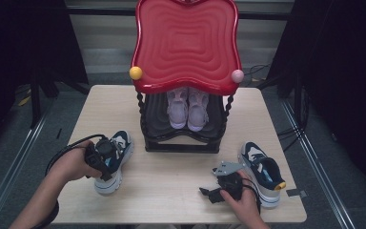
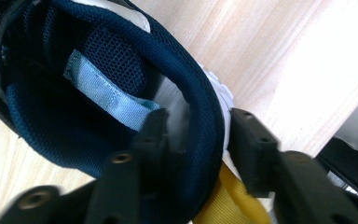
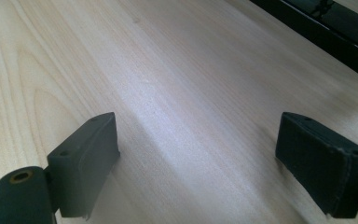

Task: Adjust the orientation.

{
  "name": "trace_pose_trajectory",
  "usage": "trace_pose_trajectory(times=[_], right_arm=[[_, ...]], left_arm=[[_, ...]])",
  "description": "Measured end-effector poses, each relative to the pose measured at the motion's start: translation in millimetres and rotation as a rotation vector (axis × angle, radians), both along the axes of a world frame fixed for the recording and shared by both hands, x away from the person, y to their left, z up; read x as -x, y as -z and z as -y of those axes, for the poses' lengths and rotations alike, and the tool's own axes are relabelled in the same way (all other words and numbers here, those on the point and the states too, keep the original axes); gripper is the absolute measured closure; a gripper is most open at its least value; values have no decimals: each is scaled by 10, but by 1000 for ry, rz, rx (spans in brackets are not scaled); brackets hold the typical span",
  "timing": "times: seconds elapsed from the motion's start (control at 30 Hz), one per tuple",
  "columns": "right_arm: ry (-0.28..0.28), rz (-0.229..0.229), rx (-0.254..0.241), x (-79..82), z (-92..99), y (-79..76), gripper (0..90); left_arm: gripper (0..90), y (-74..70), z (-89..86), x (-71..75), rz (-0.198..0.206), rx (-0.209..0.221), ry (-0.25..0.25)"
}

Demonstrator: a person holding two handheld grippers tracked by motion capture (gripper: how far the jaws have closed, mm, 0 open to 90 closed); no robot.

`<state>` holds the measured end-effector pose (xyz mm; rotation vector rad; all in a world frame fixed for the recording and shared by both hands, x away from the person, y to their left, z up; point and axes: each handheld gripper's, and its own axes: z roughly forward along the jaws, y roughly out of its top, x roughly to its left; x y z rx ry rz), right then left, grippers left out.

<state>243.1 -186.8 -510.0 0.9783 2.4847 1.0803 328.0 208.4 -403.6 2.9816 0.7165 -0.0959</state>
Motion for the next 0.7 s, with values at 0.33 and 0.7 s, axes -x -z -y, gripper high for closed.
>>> trace_pose_trajectory(times=[0.33,0.7], right_arm=[[-2,-3,-1,-1,-1,0,121],[-2,0,0,-2,-1,1,121]], left_arm=[[706,-13,177,4,-12,89,-55],[652,-47,276,-25,-2,51,-39]])
